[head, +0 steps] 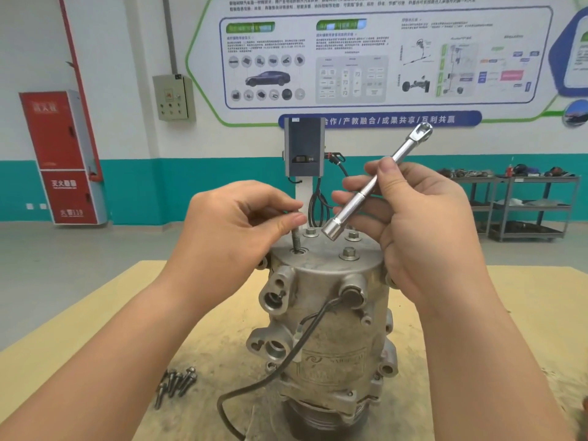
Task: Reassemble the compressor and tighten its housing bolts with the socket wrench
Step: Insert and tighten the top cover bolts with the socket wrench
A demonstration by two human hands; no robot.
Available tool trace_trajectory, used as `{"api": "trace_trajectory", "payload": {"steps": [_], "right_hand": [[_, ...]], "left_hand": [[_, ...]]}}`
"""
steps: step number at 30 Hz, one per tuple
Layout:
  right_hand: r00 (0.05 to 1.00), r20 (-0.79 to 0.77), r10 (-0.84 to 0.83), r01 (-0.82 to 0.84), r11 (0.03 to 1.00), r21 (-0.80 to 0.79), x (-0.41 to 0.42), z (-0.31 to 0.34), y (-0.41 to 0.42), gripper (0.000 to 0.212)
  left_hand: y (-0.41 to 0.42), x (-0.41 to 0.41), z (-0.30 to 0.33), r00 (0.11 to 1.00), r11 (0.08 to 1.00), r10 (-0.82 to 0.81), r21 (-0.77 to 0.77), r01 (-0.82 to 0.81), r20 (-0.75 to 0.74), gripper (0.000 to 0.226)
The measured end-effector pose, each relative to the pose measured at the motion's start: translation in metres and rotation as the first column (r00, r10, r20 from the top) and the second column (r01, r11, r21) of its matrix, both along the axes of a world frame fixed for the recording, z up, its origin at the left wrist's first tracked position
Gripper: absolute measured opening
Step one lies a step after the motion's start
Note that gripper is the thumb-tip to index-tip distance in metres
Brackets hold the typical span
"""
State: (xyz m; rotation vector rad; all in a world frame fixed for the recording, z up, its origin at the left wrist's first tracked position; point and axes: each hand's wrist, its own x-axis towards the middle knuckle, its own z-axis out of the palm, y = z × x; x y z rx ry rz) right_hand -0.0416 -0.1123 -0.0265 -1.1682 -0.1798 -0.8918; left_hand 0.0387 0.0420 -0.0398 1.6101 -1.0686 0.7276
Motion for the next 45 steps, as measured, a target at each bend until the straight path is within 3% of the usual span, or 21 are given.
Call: {"api": "trace_trajectory", "payload": {"steps": [4,11,15,19,23,27,30,32,34,39,43,45], "right_hand": [[1.000,-0.003,-0.008,0.008,1.000,-0.010,0.000,0.000,0.001,0.020],[1.000,-0.013,-0.017,0.017,0.999,-0.037,-0.004,0.000,0.001,0.018],[1.000,-0.018,-0.017,0.016,0.999,-0.037,-0.004,0.000,0.002,0.016],[1.000,-0.006,-0.018,0.018,1.000,0.005,-0.003,0.001,-0.001,0.016],[0.999,0.012,-0.040,0.040,0.999,-0.015,-0.005,0.002,-0.003,0.009],[0.995,0.034,-0.097,0.101,0.982,-0.161,-0.006,0.004,0.001,0.015],[0.989,0.061,-0.137,0.148,0.959,-0.240,-0.008,0.006,0.003,0.021],[0.989,0.065,-0.131,0.144,0.957,-0.251,-0.010,0.008,0.004,0.022],[0.991,0.060,-0.120,0.131,0.959,-0.253,-0.012,0.008,0.003,0.022],[0.987,0.072,-0.143,0.155,0.965,-0.212,-0.018,0.007,-0.003,0.023],[0.978,0.113,-0.178,0.195,0.966,-0.167,-0.023,0.010,-0.010,0.025],[0.980,0.111,-0.164,0.181,0.970,-0.164,-0.023,0.011,-0.012,0.025]], "left_hand": [[-0.002,-0.004,-0.004,0.998,0.998,-0.054,-0.041,0.052,-0.034,0.012],[-0.002,-0.001,-0.007,0.999,1.000,0.000,-0.031,0.001,0.038,0.010],[-0.003,0.000,-0.007,1.000,0.998,0.025,-0.050,-0.026,-0.016,0.008],[0.002,0.004,-0.011,0.998,0.993,-0.057,0.106,0.057,-0.005,0.018],[-0.009,0.009,-0.018,0.934,0.976,-0.215,-0.027,0.216,-0.285,0.064],[-0.024,0.000,-0.019,0.838,0.961,-0.220,0.037,0.275,-0.500,0.074],[-0.024,-0.016,-0.023,0.871,0.991,-0.087,0.047,0.125,-0.483,0.077],[-0.029,-0.034,-0.026,0.924,0.983,0.172,0.120,-0.138,-0.341,0.077],[-0.035,-0.054,-0.029,0.911,0.925,0.365,0.180,-0.334,-0.191,0.066],[-0.029,-0.066,-0.021,0.934,0.955,0.295,0.037,-0.294,-0.202,0.061],[-0.039,-0.067,-0.008,0.948,0.988,0.147,-0.012,-0.157,-0.284,0.045],[-0.043,-0.071,-0.008,0.945,0.978,0.207,0.027,-0.207,-0.253,0.049]]}}
